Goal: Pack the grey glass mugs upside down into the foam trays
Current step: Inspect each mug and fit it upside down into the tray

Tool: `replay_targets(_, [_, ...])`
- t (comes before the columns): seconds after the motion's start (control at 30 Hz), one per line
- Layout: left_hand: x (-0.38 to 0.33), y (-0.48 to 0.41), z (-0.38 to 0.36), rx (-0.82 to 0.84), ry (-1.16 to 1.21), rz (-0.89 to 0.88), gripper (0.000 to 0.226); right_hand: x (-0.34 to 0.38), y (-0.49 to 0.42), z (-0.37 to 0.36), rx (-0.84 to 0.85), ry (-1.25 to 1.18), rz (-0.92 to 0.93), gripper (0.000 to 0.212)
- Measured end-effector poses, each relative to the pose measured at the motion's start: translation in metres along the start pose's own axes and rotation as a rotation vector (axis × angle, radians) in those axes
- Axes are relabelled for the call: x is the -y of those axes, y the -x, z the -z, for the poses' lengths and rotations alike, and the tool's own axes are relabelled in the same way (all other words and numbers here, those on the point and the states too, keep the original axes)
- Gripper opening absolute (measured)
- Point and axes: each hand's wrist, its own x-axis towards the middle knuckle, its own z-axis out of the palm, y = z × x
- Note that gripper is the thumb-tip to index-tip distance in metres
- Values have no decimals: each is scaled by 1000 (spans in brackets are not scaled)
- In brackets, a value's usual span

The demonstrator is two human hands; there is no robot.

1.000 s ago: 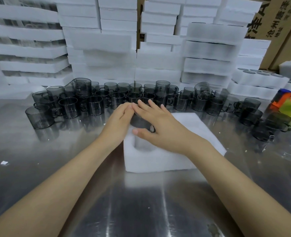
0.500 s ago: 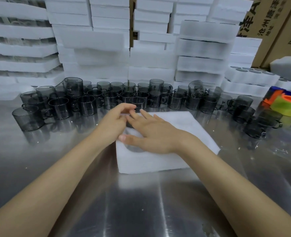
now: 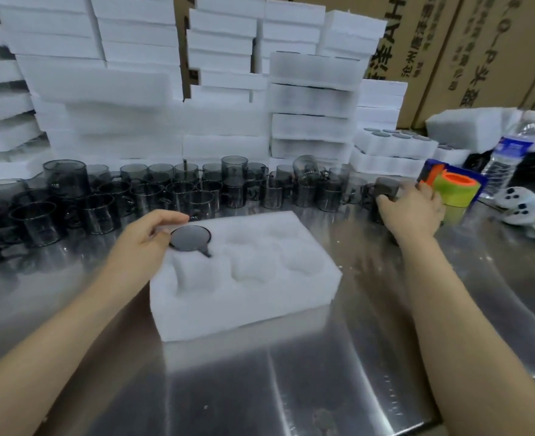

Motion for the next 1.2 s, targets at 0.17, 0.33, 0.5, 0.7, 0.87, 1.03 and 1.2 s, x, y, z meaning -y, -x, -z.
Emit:
replay_targets(0.17, [2, -2, -1, -2, -15, 2, 45, -18, -17, -9, 206, 156, -18, 56])
replay_targets(0.33, [1, -2, -1, -2, -17, 20, 46, -6, -9, -15, 223, 239, 15, 48])
replay_targets(0.5, [-3, 1, -1, -3, -23, 6, 44, 24, 17, -22, 197, 195, 165, 33])
replay_targets(0.7, [-7, 4, -1, -13, -8, 1, 41, 57, 53, -29, 259, 83, 511, 30])
replay_targets(0.87, [-7, 4, -1, 1, -4, -15, 41, 72, 67, -31, 334, 68, 637, 32])
replay_targets(1.03, [-6, 3, 0, 3, -14, -44, 40, 66, 62, -20, 452, -20, 612, 87])
replay_targets(1.2, [-6, 3, -1, 3, -9, -43, 40, 59, 55, -8, 670, 56, 263, 111])
